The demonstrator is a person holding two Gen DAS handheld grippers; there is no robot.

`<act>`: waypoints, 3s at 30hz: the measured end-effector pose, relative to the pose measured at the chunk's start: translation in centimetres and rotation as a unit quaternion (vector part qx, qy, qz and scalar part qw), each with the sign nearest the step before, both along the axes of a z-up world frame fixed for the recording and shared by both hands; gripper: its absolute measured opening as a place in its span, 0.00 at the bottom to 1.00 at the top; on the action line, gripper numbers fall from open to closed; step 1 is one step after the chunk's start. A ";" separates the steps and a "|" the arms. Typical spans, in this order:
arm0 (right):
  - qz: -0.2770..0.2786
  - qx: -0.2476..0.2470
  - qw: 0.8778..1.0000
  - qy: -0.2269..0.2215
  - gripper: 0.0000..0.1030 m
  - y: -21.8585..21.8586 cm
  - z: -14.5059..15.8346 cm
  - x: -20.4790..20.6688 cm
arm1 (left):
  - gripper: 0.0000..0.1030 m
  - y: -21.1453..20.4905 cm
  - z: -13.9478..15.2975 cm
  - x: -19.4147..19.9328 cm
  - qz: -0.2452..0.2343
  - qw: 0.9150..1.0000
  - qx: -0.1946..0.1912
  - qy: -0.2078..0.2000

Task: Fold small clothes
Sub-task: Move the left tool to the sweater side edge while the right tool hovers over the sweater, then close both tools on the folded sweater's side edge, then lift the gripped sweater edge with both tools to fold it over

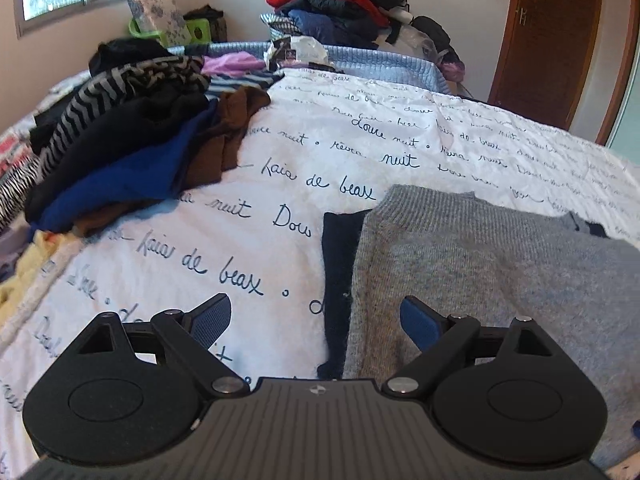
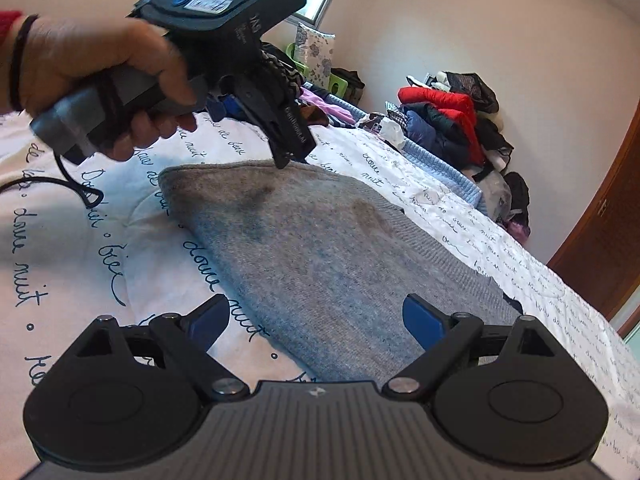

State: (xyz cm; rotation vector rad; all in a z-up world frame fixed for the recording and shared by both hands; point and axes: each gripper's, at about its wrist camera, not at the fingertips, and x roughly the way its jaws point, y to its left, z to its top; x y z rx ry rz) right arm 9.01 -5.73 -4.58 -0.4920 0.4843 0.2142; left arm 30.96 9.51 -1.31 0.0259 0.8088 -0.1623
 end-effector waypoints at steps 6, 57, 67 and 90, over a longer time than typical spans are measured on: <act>0.010 -0.043 0.999 -0.015 0.91 2.7 -1.6 1.5 | 0.88 1.1 -1.1 4.1 -0.037 0.992 -0.101 0.065; 0.058 0.238 0.969 0.010 0.06 -4.3 2.3 5.1 | 0.09 -6.7 3.8 5.1 -0.035 0.998 -0.051 -0.020; 0.021 0.331 0.944 0.001 0.06 -10.4 4.0 3.5 | 0.09 -11.5 8.1 3.1 -0.055 0.995 -0.071 -0.042; -0.070 0.485 0.872 0.015 0.06 -22.0 1.6 -0.3 | 0.09 -28.2 7.3 -0.7 -0.175 0.982 -0.064 -0.035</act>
